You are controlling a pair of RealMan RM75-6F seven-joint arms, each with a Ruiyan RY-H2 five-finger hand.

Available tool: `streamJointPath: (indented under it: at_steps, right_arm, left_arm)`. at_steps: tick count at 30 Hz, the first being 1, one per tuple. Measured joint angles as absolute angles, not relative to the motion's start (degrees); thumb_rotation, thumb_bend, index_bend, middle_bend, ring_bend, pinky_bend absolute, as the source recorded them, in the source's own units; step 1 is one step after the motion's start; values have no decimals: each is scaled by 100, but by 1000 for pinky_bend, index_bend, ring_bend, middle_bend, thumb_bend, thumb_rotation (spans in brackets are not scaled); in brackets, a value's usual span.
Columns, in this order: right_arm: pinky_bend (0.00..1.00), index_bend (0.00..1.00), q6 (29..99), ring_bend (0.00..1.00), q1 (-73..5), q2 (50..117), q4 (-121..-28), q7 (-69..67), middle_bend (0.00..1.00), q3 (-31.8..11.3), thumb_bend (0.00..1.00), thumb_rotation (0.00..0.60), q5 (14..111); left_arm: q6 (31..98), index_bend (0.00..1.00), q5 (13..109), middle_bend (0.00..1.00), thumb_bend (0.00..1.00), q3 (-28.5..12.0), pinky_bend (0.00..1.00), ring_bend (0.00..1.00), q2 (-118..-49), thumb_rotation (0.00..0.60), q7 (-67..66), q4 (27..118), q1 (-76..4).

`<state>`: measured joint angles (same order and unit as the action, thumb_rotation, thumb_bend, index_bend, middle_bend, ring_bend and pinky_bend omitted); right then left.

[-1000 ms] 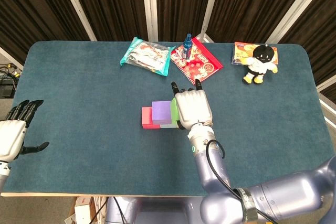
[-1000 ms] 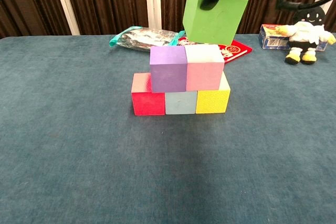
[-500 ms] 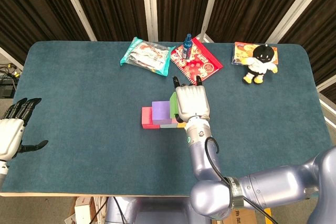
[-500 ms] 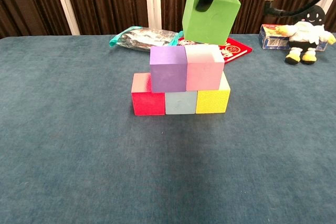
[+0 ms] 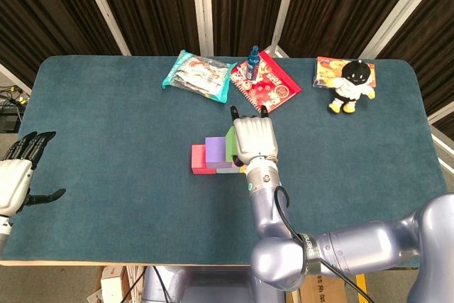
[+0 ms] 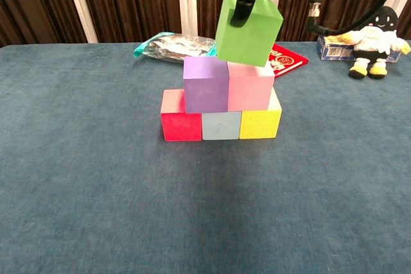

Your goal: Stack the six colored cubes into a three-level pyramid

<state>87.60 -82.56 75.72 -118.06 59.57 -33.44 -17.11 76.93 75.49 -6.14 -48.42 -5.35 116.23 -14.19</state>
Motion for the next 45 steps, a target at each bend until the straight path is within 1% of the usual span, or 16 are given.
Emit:
streamJointPath:
  at_steps: [5,14,23,40,45]
  right_arm:
    - [20,0,8525,342,-8133,7602,-11820,5935,417,-3190,294,600,-1418]
    - [21,0,8434,342,-8119,7648,-11711,5951,417,-3115,294,600,-1151]
    - [20,0,8375,342,-8098,7781,-11529,5958,416,-3076,294,600,-1206]
    - [25,0,8553,342,-8169,7912,-11400,6123,416,-3143,295,600,-1281]
    - [40,0,8717,342,-8241,7990,-11379,6236,416,-3138,294,600,-1311]
  left_arm:
    - [7658,0,7526,66,127,-677,95,40,-4690,600,-347,11673,-1429]
    - [7723,0,7484,66,127,-768,95,40,-4595,600,-299,11685,-1423]
    - [7705,0,7470,66,127,-770,95,40,-4607,600,-319,11670,-1423]
    - [7660,0,7482,66,127,-764,94,40,-4617,600,-309,11657,-1424]
    - [7660,0,7494,66,127,-764,93,40,-4611,600,-297,11660,-1420]
